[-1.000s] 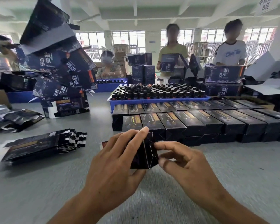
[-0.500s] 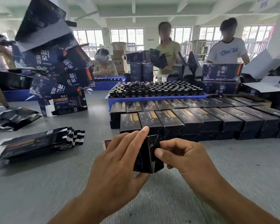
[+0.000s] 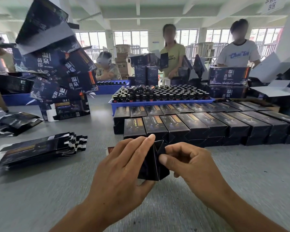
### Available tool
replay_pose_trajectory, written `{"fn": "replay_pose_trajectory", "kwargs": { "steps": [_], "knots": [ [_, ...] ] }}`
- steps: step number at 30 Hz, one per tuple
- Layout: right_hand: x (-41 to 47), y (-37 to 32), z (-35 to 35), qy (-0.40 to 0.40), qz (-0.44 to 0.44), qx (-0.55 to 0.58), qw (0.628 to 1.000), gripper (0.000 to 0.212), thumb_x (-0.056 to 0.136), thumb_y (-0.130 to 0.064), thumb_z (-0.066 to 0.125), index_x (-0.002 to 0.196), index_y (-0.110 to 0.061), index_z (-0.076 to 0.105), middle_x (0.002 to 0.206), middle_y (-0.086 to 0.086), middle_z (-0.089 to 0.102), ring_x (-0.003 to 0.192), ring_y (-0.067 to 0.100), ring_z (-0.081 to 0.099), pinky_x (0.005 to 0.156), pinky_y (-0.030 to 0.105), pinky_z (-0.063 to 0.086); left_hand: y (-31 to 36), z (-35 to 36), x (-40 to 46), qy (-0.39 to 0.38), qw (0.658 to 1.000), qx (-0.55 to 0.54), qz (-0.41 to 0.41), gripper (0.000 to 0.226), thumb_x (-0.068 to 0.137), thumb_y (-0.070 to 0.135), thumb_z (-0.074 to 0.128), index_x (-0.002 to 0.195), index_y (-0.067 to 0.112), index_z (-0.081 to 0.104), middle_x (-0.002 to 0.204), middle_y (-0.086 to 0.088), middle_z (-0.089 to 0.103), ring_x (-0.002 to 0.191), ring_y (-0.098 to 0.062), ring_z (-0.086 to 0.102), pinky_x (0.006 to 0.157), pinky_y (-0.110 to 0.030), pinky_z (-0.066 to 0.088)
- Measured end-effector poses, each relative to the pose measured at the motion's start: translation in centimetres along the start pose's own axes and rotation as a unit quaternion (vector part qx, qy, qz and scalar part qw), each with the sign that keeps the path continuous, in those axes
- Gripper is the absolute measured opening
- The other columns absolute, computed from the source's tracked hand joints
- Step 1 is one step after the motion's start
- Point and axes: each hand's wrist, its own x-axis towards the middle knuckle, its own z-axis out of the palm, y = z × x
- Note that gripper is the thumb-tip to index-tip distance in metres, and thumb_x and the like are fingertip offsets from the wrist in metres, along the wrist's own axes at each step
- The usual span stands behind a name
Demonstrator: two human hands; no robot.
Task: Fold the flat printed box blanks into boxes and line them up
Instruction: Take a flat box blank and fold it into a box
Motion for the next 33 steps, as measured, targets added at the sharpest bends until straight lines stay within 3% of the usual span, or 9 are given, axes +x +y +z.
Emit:
{"fn": "replay_pose_trajectory", "kwargs": {
  "steps": [6, 10, 12, 15, 19, 22, 26, 29, 33],
  "knots": [
    [0.2, 0.4, -0.4, -0.047, 0.017, 0.02, 0.999, 0.028, 0.08, -0.053, 0.077, 0.104, -0.039, 0.074, 0.097, -0.002, 0.074, 0.086, 0.012, 0.072, 0.071, 0.027, 0.059, -0.1, -0.1, -0.1, -0.004, 1.0, 0.001, -0.008, 0.081, 0.083, 0.054, 0.056, 0.152, 0.015, 0.036, 0.141, 0.004, 0.05, 0.123, -0.019, 0.051, 0.097, -0.028, 0.038],
    [-0.2, 0.8, 0.3, -0.065, 0.022, -0.024, 0.997, 0.068, 0.068, -0.071, 0.073, 0.13, -0.061, 0.048, 0.117, -0.017, 0.068, 0.11, 0.003, 0.066, 0.083, 0.027, 0.059, 0.2, 0.5, -0.3, -0.004, 1.0, -0.007, 0.022, 0.084, 0.083, 0.053, 0.059, 0.154, 0.018, 0.032, 0.147, 0.008, 0.047, 0.129, -0.018, 0.05, 0.101, -0.033, 0.038],
    [-0.2, 0.8, 0.7, -0.046, 0.02, -0.024, 0.998, 0.067, 0.069, -0.063, 0.076, 0.128, -0.064, 0.046, 0.115, -0.019, 0.067, 0.107, 0.0, 0.066, 0.079, 0.023, 0.059, 0.3, 0.9, -0.5, -0.005, 0.999, -0.006, 0.05, 0.085, 0.084, 0.048, 0.065, 0.155, 0.02, 0.029, 0.157, 0.007, 0.039, 0.14, -0.018, 0.041, 0.108, -0.037, 0.036],
    [0.5, 1.1, 0.1, 0.003, 0.043, 0.068, 0.997, 0.063, 0.066, -0.034, 0.076, 0.123, -0.052, 0.056, 0.104, -0.009, 0.073, 0.096, 0.01, 0.073, 0.074, 0.024, 0.06, 0.3, 1.0, -0.5, 0.009, 0.999, -0.011, 0.045, 0.09, 0.08, 0.038, 0.077, 0.155, 0.021, 0.03, 0.163, -0.001, 0.029, 0.15, -0.022, 0.028, 0.112, -0.046, 0.036],
    [1.4, 1.8, -1.1, 0.019, 0.085, 0.154, 0.984, 0.049, 0.051, -0.013, 0.076, 0.098, -0.028, 0.074, 0.099, 0.008, 0.076, 0.093, 0.025, 0.074, 0.079, 0.037, 0.059, 0.4, 0.4, -0.3, 0.06, 0.991, -0.086, -0.08, 0.067, 0.089, 0.048, 0.059, 0.149, 0.026, 0.038, 0.158, 0.005, 0.035, 0.143, -0.012, 0.034, 0.113, -0.028, 0.032],
    [1.2, 1.9, -0.6, -0.035, 0.095, 0.113, 0.988, 0.05, 0.041, -0.024, 0.081, 0.091, -0.026, 0.075, 0.097, 0.007, 0.077, 0.092, 0.026, 0.074, 0.079, 0.034, 0.059, 0.5, -0.1, 0.2, 0.062, 0.931, -0.274, -0.233, 0.048, 0.093, 0.065, 0.05, 0.138, 0.056, 0.035, 0.137, 0.036, 0.044, 0.126, 0.013, 0.044, 0.095, -0.008, 0.039],
    [0.5, 1.8, 0.2, -0.131, 0.115, 0.018, 0.984, 0.051, 0.05, -0.026, 0.084, 0.099, -0.031, 0.07, 0.099, -0.007, 0.077, 0.09, 0.009, 0.074, 0.069, 0.015, 0.054, -0.4, 0.4, 0.7, 0.053, 0.779, -0.531, -0.328, 0.062, 0.082, 0.045, 0.064, 0.14, 0.039, 0.045, 0.111, 0.011, 0.074, 0.104, -0.007, 0.069, 0.079, -0.021, 0.058],
    [0.3, 1.3, 0.4, -0.104, 0.102, 0.003, 0.989, 0.048, 0.071, -0.031, 0.087, 0.113, -0.036, 0.063, 0.105, -0.018, 0.074, 0.097, 0.0, 0.071, 0.072, 0.008, 0.052, -0.5, 0.4, 0.7, 0.061, 0.768, -0.549, -0.326, 0.056, 0.079, 0.037, 0.068, 0.131, 0.044, 0.047, 0.104, 0.005, 0.076, 0.098, -0.013, 0.073, 0.074, -0.022, 0.059],
    [0.5, 0.5, -0.5, 0.003, 0.022, 0.047, 0.999, 0.039, 0.081, -0.033, 0.076, 0.117, -0.042, 0.062, 0.109, -0.021, 0.072, 0.101, -0.004, 0.068, 0.072, 0.003, 0.05, -0.2, 0.7, 0.1, 0.034, 0.804, -0.518, -0.288, 0.052, 0.082, 0.037, 0.07, 0.124, 0.057, 0.048, 0.111, 0.014, 0.072, 0.099, -0.013, 0.072, 0.079, -0.027, 0.06]
  ]
}}
